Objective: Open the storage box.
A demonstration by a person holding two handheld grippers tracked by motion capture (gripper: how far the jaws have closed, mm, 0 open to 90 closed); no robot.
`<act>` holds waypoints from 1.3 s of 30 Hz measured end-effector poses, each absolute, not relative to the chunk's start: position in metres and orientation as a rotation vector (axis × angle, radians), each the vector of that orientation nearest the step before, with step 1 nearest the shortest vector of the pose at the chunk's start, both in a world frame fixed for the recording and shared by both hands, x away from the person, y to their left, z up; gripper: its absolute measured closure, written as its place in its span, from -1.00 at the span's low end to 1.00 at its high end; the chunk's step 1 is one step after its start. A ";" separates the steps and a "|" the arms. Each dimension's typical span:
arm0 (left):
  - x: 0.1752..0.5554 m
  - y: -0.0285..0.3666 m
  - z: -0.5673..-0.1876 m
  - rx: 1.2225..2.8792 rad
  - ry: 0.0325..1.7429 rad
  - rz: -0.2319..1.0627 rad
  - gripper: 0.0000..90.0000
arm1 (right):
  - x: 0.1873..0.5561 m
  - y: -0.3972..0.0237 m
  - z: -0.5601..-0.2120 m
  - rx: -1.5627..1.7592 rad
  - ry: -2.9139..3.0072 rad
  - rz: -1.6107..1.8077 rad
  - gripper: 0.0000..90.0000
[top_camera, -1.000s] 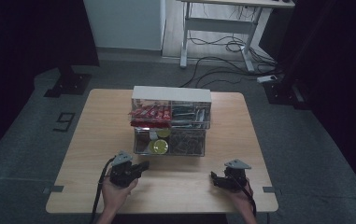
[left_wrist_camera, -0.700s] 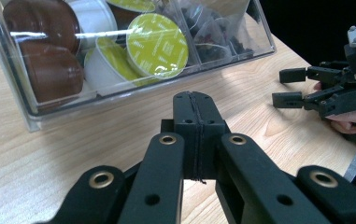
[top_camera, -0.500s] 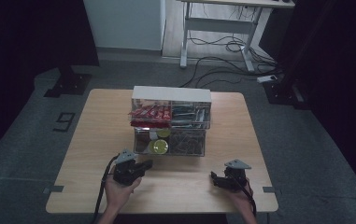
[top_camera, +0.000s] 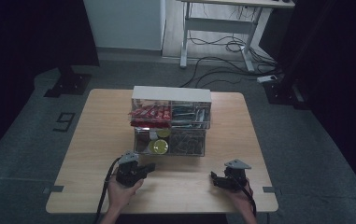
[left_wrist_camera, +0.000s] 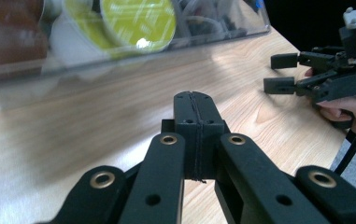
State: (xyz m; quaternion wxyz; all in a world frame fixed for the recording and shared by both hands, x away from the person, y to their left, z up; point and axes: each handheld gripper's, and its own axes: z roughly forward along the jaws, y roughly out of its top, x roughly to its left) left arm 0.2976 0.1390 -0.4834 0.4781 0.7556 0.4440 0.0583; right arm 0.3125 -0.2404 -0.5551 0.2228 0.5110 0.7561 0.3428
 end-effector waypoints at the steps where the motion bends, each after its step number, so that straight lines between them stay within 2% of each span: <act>1: 0.299 0.138 -0.479 1.834 1.079 0.147 1.00 | 0.312 -0.240 -0.555 1.411 2.088 0.946 -0.61; 8: 0.307 0.136 -0.453 1.810 1.043 0.187 1.00 | 0.313 -0.241 -0.555 1.410 2.090 0.946 -0.61; 39: 0.314 0.136 -0.405 1.749 1.002 0.211 1.00 | 0.313 -0.241 -0.555 1.410 2.089 0.947 -0.61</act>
